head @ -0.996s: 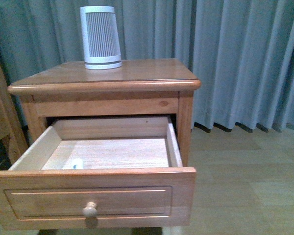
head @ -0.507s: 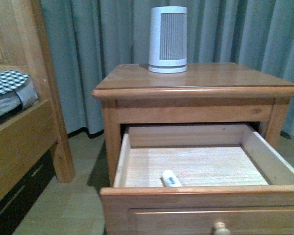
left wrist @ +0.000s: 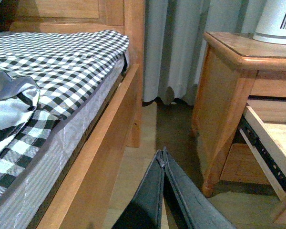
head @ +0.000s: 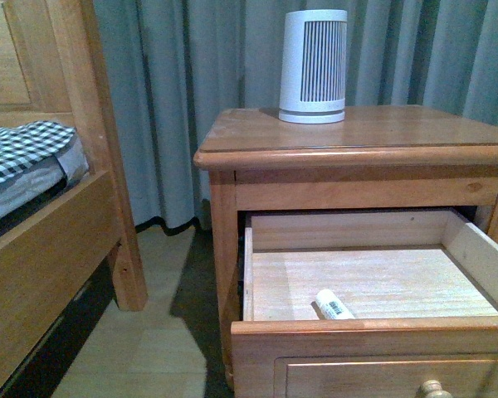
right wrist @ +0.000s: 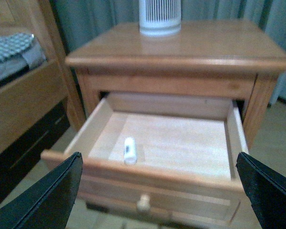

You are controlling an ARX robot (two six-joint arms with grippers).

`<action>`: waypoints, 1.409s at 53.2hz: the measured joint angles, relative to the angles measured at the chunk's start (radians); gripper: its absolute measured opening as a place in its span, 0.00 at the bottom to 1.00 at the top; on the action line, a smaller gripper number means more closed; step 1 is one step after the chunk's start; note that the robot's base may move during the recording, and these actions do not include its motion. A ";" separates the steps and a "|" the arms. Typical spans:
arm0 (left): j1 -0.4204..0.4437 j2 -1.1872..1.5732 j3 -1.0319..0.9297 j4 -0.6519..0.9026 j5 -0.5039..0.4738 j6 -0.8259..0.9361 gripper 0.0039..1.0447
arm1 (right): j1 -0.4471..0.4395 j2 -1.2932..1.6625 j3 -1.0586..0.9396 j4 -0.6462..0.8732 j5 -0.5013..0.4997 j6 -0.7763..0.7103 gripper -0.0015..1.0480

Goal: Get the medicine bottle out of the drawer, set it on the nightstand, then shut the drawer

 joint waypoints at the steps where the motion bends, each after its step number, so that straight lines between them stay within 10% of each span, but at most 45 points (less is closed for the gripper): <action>1: 0.000 -0.012 0.000 -0.011 -0.001 0.000 0.02 | 0.000 0.055 0.040 0.017 0.008 -0.006 0.93; 18: 0.000 -0.172 0.000 -0.176 0.000 -0.001 0.03 | 0.155 0.957 0.591 -0.050 0.215 -0.058 0.93; 33: 0.000 -0.172 0.000 -0.176 0.000 0.000 0.64 | 0.304 1.434 0.815 -0.093 0.378 -0.038 0.93; 45: 0.000 -0.172 0.000 -0.176 0.000 0.001 0.95 | 0.352 1.558 0.943 -0.129 0.396 -0.034 0.93; 61: 0.000 -0.172 0.000 -0.176 0.000 0.002 0.94 | 0.371 1.674 1.051 -0.204 0.421 0.024 0.93; 75: 0.000 -0.172 0.000 -0.176 0.000 0.002 0.94 | 0.382 1.687 1.059 -0.199 0.431 0.068 0.57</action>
